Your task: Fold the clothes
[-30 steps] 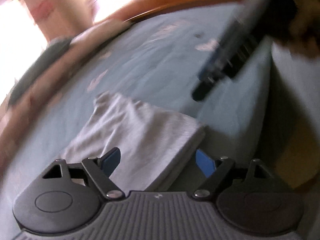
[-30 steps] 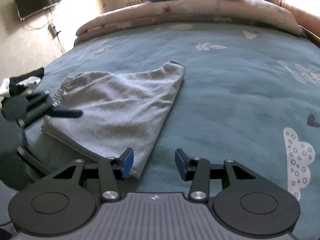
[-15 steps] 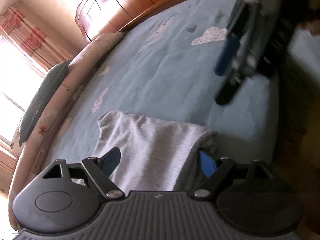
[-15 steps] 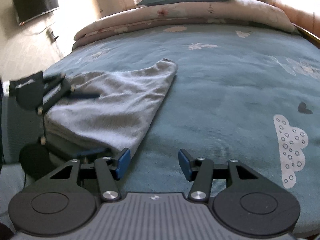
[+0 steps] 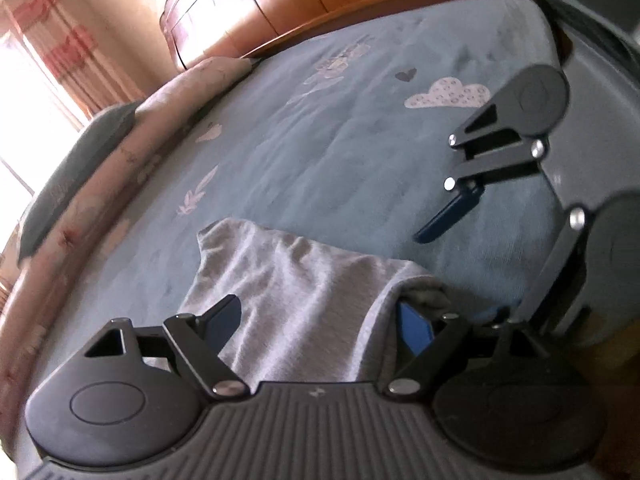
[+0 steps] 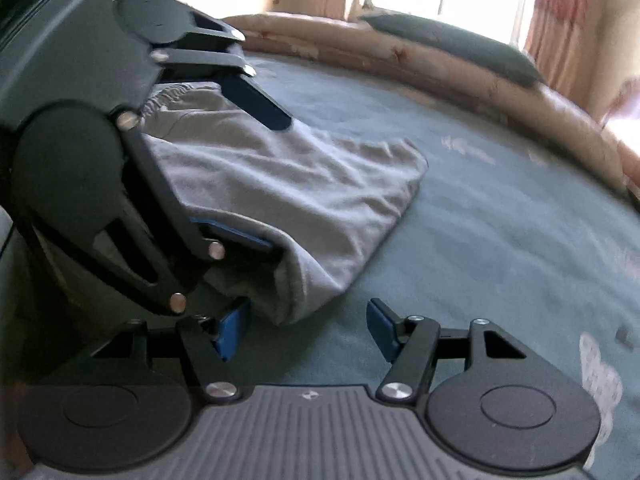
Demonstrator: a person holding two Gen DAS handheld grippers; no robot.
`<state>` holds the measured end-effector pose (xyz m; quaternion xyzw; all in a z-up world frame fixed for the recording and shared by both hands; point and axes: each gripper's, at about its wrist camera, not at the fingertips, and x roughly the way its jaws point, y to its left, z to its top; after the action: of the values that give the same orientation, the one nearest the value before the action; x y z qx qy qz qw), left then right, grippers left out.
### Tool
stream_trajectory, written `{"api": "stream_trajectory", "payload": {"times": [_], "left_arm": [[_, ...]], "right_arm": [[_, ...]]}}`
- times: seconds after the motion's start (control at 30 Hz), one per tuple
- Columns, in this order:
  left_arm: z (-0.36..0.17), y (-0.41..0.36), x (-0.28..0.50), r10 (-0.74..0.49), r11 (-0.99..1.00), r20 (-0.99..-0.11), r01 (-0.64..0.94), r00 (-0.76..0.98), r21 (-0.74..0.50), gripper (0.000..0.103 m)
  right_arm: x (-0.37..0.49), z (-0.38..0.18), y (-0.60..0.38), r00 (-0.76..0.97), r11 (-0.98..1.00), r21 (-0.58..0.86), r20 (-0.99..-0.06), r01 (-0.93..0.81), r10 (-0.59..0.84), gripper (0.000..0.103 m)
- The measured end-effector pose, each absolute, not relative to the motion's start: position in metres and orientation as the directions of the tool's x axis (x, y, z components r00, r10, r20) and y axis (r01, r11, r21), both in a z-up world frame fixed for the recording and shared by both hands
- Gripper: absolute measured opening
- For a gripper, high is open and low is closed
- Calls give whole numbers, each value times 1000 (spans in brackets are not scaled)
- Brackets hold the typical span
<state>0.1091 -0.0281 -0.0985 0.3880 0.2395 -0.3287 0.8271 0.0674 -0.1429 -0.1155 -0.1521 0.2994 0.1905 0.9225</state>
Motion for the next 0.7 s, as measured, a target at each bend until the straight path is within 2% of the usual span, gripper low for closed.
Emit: {"api": "stream_trajectory", "payload": {"times": [0.17, 0.3, 0.4, 0.57, 0.7], "left_arm": [[-95, -20, 120, -378, 527, -677, 748, 632, 404, 84], [-91, -12, 126, -397, 559, -689, 755, 606, 343, 84], [-91, -7, 132, -411, 574, -699, 761, 586, 301, 84], [-90, 0, 145, -428, 617, -721, 759, 546, 208, 84], [-87, 7, 151, -444, 640, -726, 753, 525, 153, 84]], "right_arm": [[61, -114, -127, 833, 841, -345, -515, -417, 202, 76], [59, -115, -120, 857, 790, -453, -486, -412, 168, 78], [50, -107, -122, 853, 778, -444, -473, -445, 218, 80], [60, -112, -117, 875, 775, -495, -461, -392, 148, 81], [66, -110, -111, 885, 771, -508, -441, -384, 150, 81]]}}
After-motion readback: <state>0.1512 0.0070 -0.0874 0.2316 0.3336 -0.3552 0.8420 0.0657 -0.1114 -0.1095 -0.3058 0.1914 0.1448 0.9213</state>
